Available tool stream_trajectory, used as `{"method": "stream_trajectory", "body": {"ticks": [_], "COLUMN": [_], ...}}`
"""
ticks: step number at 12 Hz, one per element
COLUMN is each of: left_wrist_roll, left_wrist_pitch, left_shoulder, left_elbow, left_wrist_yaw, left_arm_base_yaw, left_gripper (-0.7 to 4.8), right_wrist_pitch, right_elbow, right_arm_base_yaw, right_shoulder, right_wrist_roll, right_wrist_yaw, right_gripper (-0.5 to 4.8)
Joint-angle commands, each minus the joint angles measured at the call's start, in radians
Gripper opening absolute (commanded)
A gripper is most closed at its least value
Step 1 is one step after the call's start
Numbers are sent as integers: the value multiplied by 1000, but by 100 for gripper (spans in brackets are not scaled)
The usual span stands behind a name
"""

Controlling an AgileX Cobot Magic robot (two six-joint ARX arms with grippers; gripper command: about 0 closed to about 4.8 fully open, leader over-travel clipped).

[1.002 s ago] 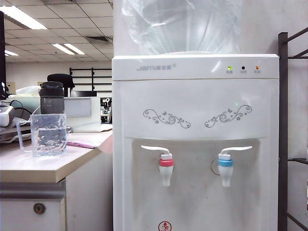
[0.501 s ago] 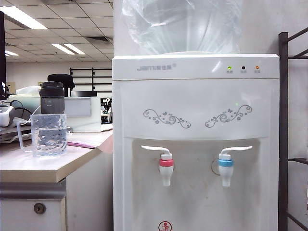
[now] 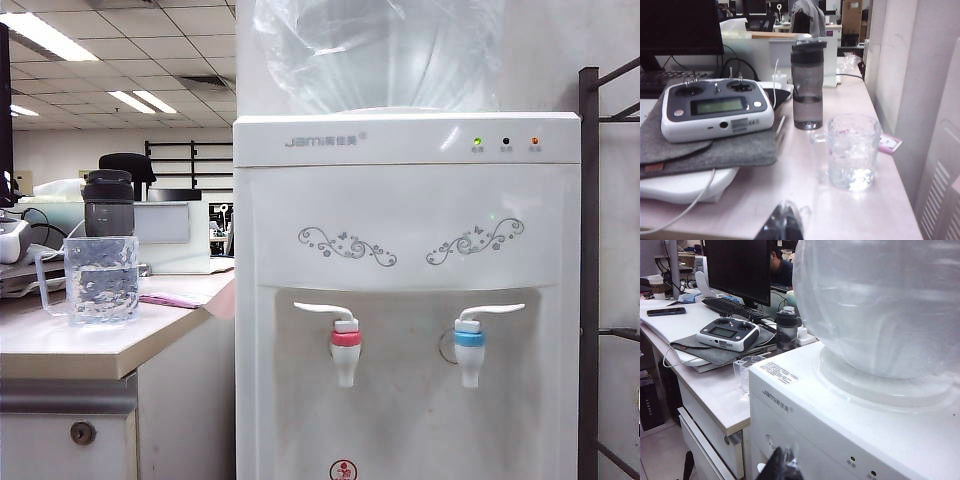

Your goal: Pick up the plastic mug from the left desk, go to the cold water outlet of the water dispenser, press the vertical switch to get some water, then put the mug back on the desk.

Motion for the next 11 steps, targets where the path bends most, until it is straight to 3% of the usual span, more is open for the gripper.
{"method": "stream_trajectory", "body": {"ticks": [1, 2, 4, 6, 8, 9, 11], "left_wrist_roll": [-2, -2, -2, -2, -2, -2, -2], "left_wrist_pitch": [21, 21, 20, 18, 12, 8, 1], "left_shoulder": [-1, -1, -1, -1, -1, -1, -1], "left_elbow": [0, 0, 0, 0, 0, 0, 0], "left_wrist_yaw": [4, 4, 3, 4, 3, 3, 3], "left_arm_base_yaw": [-1, -1, -1, -1, -1, -1, -1], "left_gripper": [3, 3, 3, 3, 3, 3, 3], "right_wrist_pitch": [10, 31, 39, 30, -64, -23, 72], "right_elbow": [3, -25, -301, -499, -505, -505, -505], "right_arm_base_yaw": [1, -8, -48, -64, -151, -212, -240], "right_shoulder": [-1, -28, -267, -442, -442, -443, -443], "right_wrist_roll": [0, 0, -5, -7, -7, -7, -2], "right_wrist_yaw": [-3, 29, 679, 706, 708, 652, 626], "right_gripper": [-1, -1, -1, -1, -1, -1, -1]}}
